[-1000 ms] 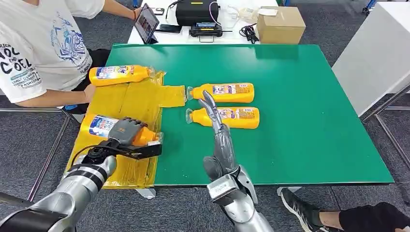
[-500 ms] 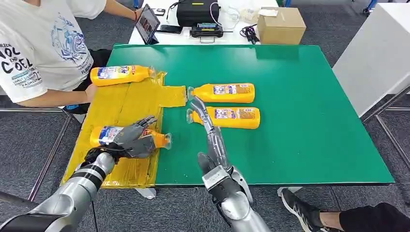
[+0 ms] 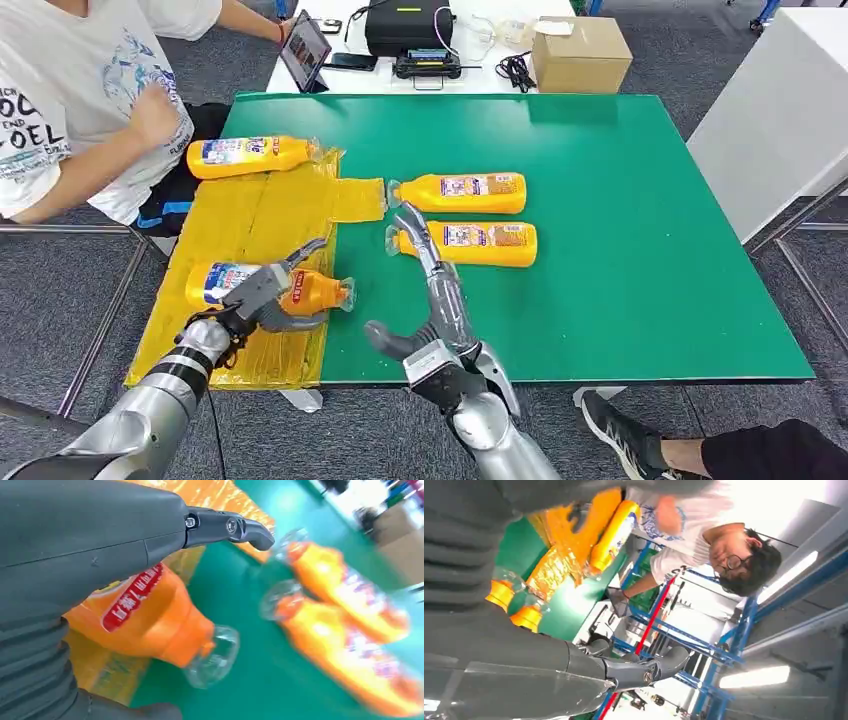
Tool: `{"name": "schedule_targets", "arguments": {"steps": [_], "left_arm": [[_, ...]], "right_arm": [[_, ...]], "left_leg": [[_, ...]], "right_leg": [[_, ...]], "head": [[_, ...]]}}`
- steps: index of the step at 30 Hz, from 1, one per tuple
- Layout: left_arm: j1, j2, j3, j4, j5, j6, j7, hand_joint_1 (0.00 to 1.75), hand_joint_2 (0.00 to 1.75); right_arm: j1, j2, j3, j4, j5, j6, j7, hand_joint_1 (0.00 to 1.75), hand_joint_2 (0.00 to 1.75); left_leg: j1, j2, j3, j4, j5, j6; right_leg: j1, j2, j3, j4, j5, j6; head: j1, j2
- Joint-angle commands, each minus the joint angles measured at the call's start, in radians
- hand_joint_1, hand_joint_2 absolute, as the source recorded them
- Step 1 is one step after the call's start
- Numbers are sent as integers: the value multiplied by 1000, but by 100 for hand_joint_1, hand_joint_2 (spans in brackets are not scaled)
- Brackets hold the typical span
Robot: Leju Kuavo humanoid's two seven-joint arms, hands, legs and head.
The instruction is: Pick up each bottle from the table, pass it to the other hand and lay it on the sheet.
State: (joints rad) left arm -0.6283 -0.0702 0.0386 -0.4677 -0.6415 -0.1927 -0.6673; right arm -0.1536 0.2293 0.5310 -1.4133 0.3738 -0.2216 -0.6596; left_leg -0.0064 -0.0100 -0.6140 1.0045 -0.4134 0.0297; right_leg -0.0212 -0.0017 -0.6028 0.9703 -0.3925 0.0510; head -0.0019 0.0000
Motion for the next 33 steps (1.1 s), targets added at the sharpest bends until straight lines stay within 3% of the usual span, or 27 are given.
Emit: {"name": "schedule_targets", "arguments": {"steps": [1, 14, 18, 20, 22, 33], "left_arm": [[38, -27, 116, -117, 186, -96, -31, 0, 175], [39, -25, 115, -117, 187, -97, -31, 0, 175], [61, -99, 274, -232, 539, -185, -2, 0, 175], [106, -83, 157, -379, 367, 256, -30, 0, 175], [122, -94, 173, -431, 491, 174, 6, 0, 175], [365, -163, 124, -725, 875, 160, 67, 0, 175]], "right_arm": [[-46, -15, 10, 111, -5, 0, 1, 0, 175], [-48, -14, 10, 111, -6, 0, 1, 0, 175], [-50, -28, 47, 164, 39, 26, 28, 0, 175], [-39, -20, 47, 182, 43, 15, 18, 0, 175], [-26, -22, 43, 169, 37, 12, 12, 0, 175], [135, -14, -111, -48, -25, -119, -37, 0, 175]], "left_leg": [[2, 2, 2, 0, -2, -1], [1, 1, 0, 0, -1, -1], [2, 2, 2, 0, -2, -2], [2, 1, -1, 0, -1, -1], [2, 1, 0, 0, -2, -2], [2, 2, 2, 1, -4, -2]], "right_leg": [[2, 1, 2, -1, -1, -2], [1, 1, 0, -1, 0, -1], [3, 1, 2, -1, -1, -2], [2, 0, 0, -1, 0, -1], [2, 0, 1, -1, -1, -2], [2, 1, 2, -1, -3, -2]], "head": [[0, 0], [0, 0], [0, 0], [0, 0], [0, 0], [0, 0]]}}
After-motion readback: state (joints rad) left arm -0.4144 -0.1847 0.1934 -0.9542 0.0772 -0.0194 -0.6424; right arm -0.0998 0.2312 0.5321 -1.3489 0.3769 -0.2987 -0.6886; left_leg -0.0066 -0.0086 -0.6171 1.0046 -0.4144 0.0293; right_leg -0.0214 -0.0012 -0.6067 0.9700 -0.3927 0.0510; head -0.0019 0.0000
